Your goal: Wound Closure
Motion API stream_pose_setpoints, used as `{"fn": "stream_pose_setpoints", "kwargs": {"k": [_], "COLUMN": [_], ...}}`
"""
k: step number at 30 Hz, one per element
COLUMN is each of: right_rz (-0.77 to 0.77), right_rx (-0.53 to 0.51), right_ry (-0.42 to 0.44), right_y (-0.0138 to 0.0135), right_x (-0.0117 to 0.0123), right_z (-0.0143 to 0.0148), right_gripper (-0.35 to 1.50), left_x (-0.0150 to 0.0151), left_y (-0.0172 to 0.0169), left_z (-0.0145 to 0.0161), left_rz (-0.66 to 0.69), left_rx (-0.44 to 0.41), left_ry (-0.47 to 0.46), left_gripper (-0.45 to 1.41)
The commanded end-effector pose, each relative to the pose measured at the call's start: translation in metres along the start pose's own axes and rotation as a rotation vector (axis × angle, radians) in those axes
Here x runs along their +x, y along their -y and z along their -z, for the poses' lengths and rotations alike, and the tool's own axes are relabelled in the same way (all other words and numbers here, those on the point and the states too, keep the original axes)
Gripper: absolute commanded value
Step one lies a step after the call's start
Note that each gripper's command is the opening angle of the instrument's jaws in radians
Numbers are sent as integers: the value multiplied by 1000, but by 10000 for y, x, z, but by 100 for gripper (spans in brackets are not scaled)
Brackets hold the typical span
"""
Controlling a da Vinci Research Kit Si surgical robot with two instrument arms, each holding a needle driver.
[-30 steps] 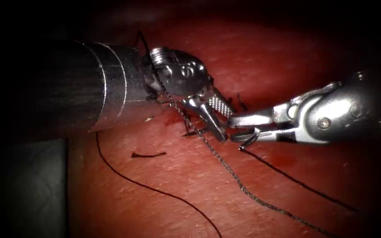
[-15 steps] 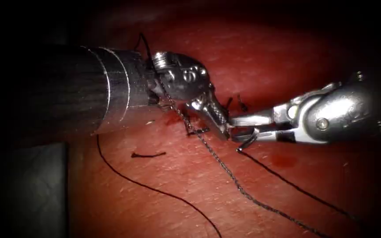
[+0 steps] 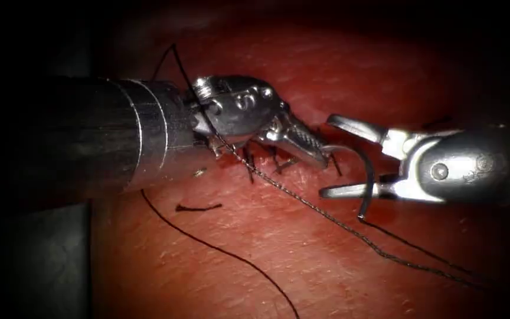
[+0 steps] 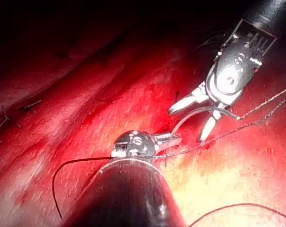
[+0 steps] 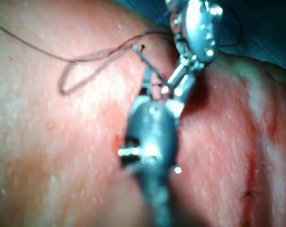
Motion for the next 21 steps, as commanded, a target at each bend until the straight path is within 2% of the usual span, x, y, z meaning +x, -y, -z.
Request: {"fn": "stream_pose_setpoints", "kwargs": {"k": [1,5,9,21], "right_rz": [-19,-60,-76,-74], "right_rx": [-39,-190,-258,-258], "right_ry": [-13,-73,-105,-179], "right_y": [6,4,5,14], "right_x": [-6,-8,-7,4], "right_z": [-4,1,5,-13], "right_gripper": [103,109,104,98], "left_x": [-2,-7,-10,-26], "left_y": [3,-1,-3,-8], "left_z": [-6,-4,-1,-7], "left_rz": [-2,13,38,88], "left_rx": [11,57,84,106], "left_ry": [-31,-129,-209,-295], "left_gripper": [-45,-45,-45,-45]}}
